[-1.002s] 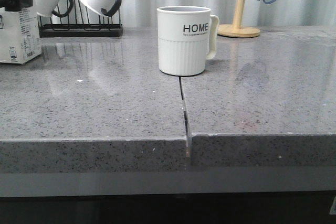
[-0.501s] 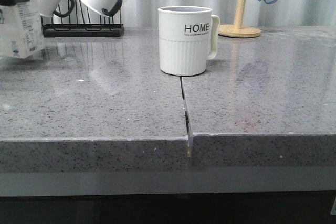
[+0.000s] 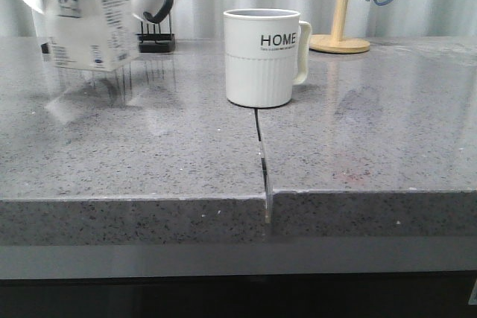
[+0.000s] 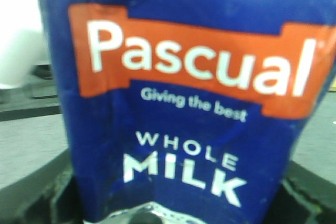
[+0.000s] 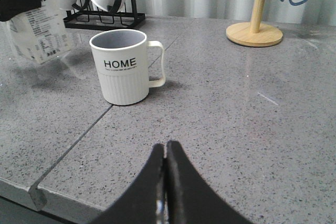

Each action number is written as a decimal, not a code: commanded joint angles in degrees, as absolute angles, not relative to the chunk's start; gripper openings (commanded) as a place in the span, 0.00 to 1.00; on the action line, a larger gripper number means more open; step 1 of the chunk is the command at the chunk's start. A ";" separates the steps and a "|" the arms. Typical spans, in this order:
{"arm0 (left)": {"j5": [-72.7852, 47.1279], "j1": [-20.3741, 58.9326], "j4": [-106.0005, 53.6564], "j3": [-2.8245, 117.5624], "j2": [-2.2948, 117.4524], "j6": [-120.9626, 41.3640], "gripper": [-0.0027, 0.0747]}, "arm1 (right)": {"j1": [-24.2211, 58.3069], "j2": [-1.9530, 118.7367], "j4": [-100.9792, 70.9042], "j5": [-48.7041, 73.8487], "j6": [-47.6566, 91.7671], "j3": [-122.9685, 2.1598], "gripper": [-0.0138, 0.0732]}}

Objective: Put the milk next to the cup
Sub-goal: 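Carry the milk carton toward the mug and lower it beside it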

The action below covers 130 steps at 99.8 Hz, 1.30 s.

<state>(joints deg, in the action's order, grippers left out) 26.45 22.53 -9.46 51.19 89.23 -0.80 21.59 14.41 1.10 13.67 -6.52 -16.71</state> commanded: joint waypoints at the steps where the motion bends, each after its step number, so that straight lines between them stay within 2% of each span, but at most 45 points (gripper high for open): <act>1: 32.67 25.20 -11.04 52.94 86.93 -0.95 0.21 | 21.52 14.69 0.90 9.21 -6.48 -18.22 0.08; 57: 32.85 32.13 -12.31 57.94 93.48 -0.95 0.21 | 21.52 14.69 0.90 9.21 -6.48 -18.22 0.08; 109: 32.60 32.62 -12.36 57.94 96.18 -0.84 0.22 | 21.52 14.69 0.90 9.21 -6.48 -18.22 0.08; 113: 32.47 32.62 -12.23 57.94 96.18 -0.84 0.25 | 21.52 14.69 0.90 9.21 -6.48 -18.22 0.08; 118: 32.63 32.62 -11.95 57.94 96.18 -0.84 0.34 | 21.52 14.69 0.90 9.21 -6.48 -18.22 0.08; 123: 32.88 32.62 -11.95 57.94 96.18 -0.84 0.49 | 21.52 14.69 0.90 9.21 -6.48 -18.22 0.08; 129: 33.00 32.62 -11.95 57.94 96.18 -0.84 0.73 | 21.52 14.69 0.90 9.21 -6.48 -18.22 0.08; 130: 33.00 32.62 -11.95 57.94 96.08 -0.84 0.73 | 21.52 14.69 0.90 9.21 -6.48 -18.22 0.08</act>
<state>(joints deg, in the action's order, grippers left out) 28.90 32.12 -12.05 56.34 98.29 -0.91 21.59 14.41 1.10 13.67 -6.52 -16.71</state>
